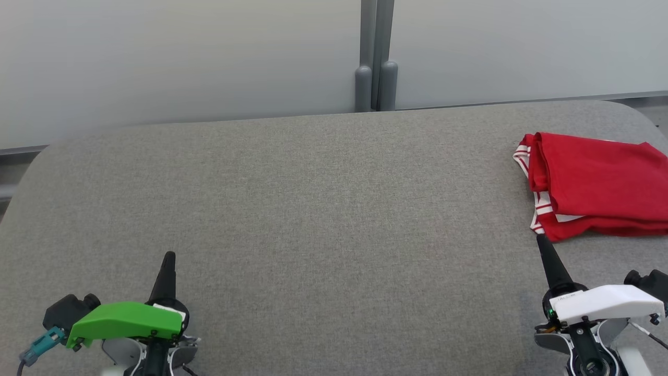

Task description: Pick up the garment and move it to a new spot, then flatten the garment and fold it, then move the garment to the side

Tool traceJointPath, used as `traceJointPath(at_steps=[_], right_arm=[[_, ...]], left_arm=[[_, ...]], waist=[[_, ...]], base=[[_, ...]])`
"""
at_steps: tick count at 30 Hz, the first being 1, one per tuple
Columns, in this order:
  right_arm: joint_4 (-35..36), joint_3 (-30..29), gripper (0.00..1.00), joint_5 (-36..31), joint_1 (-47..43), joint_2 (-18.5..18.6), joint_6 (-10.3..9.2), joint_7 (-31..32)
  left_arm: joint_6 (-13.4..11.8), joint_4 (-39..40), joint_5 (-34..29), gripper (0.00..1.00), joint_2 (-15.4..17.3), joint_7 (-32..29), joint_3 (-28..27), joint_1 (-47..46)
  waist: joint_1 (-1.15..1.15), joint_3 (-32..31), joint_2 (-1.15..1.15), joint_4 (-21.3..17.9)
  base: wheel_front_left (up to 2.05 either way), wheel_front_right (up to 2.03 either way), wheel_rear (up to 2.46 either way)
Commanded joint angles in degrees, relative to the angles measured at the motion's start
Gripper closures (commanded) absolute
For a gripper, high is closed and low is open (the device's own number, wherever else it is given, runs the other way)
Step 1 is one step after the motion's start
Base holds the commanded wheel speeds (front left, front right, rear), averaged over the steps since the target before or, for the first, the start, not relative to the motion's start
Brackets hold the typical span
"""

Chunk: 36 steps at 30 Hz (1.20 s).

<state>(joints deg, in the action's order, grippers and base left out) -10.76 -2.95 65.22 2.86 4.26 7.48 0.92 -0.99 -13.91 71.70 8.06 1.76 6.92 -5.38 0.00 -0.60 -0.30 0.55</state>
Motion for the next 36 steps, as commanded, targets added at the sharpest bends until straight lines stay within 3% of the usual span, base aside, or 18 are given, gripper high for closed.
traceJointPath(at_steps=[1,36], right_arm=[[0.18,-0.37,1.00,1.94,1.48,0.40,0.02,0.33],[-2.23,-2.79,1.00,19.26,2.86,0.64,0.03,2.89]], left_arm=[[0.69,0.07,1.52,1.00,-0.23,-0.37,-0.97,-1.65],[5.86,-2.64,13.98,1.00,-3.20,-4.79,-6.93,-4.12]], waist=[[0.00,0.02,0.15,-0.01],[0.00,0.42,0.24,-0.33]], base=[[0.00,0.00,0.00],[0.00,0.00,0.00]])
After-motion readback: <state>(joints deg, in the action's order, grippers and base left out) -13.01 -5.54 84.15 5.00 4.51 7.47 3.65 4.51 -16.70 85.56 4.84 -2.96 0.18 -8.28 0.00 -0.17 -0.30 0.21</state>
